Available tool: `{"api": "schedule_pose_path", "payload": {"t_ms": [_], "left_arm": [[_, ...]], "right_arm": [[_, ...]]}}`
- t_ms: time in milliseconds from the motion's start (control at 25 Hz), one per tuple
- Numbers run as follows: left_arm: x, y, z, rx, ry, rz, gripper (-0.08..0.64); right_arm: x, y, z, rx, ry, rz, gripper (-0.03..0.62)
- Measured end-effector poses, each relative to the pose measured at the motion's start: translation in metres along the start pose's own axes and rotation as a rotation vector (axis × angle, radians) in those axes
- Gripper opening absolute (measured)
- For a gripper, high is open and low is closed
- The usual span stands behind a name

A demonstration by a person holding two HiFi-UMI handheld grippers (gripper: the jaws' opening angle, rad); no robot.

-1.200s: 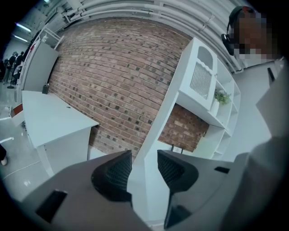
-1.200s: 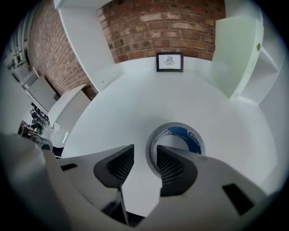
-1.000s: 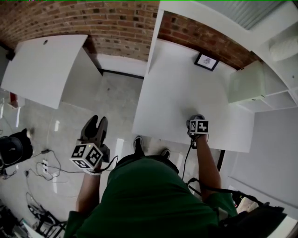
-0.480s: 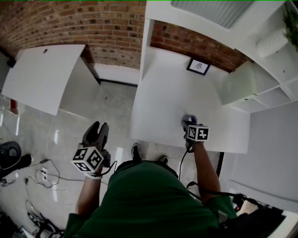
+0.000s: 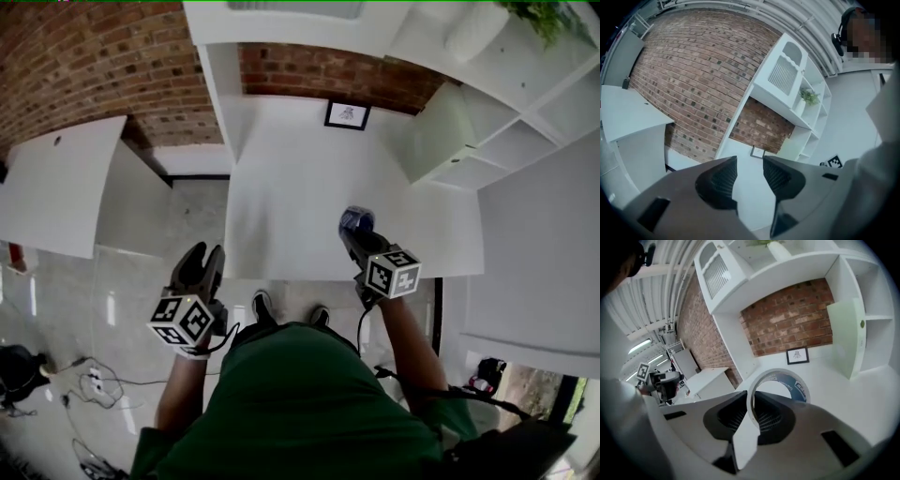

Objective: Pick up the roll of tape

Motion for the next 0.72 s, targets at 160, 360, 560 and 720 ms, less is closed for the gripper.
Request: {"api": "schedule_pose_path", "payload": {"t_ms": [160,360,560,720], "left_arm": [[-0.015,-0.005,-0.028,-0.035,-0.041,0.007,0.184],[-0.036,0.0,-0.058,-0.079,-0.083,-0.005,0.184],[-0.051,0.009,-0.09,-0.122,-0.123,-0.031,0.183],[-0.059,0.009,-0.108,-0.136,-0.16,-0.032,0.183]], "right_arm": [[0.044,0.027,0.0,0.039,-0.005,-0.134,0.063],[0.098,0.063,0.005,0.135,-0.031,-0.315,0.063],[0.146,0.085,0.01,0.131,-0.003,-0.446,0.063],[0.171,0.094,0.009,0.145,-0.013,-0.505,0.064]]}}
Point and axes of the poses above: the fingertips, and each gripper's own axes: x backward along the fingers, z to its left, y out of its top, the point moved 6 cm from there along x, backward along the fingers, and after that the axes turned 5 degrees about -z, right-handed, at the moved point
